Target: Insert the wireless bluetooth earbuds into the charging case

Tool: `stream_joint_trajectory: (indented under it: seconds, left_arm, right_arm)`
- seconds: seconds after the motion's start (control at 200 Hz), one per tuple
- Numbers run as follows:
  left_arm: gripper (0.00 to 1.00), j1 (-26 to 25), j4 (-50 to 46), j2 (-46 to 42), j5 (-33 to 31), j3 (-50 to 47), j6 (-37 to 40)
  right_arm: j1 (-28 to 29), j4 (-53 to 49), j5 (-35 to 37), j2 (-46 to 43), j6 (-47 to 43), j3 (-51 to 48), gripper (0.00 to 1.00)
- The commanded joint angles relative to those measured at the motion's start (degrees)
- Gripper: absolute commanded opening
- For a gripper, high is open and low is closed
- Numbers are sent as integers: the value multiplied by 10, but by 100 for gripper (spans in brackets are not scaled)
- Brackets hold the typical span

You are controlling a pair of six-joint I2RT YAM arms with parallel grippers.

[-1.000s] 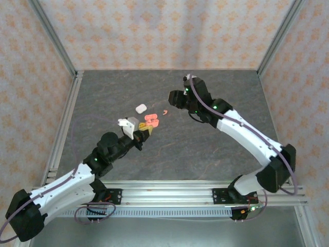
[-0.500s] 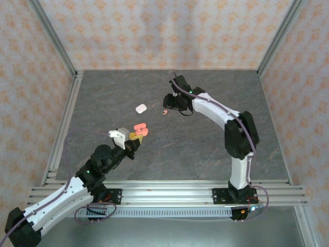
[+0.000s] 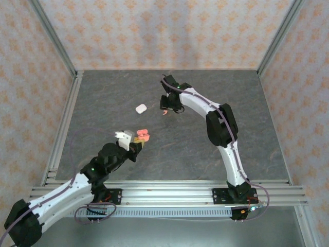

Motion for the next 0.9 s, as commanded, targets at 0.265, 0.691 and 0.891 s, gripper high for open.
stream_joint_trajectory:
  seconds: [0.265, 0.691, 0.891]
  left_arm:
    - [0, 8, 157, 192, 113, 107, 20]
    - [0, 10, 157, 257, 137, 144, 35]
    - [0, 14, 122, 240, 124, 150, 54]
  right_arm:
    - [3, -51, 27, 40, 9, 33, 44]
    - [8, -70, 28, 73, 6, 66, 40]
    - [8, -74, 28, 67, -2, 54, 32]
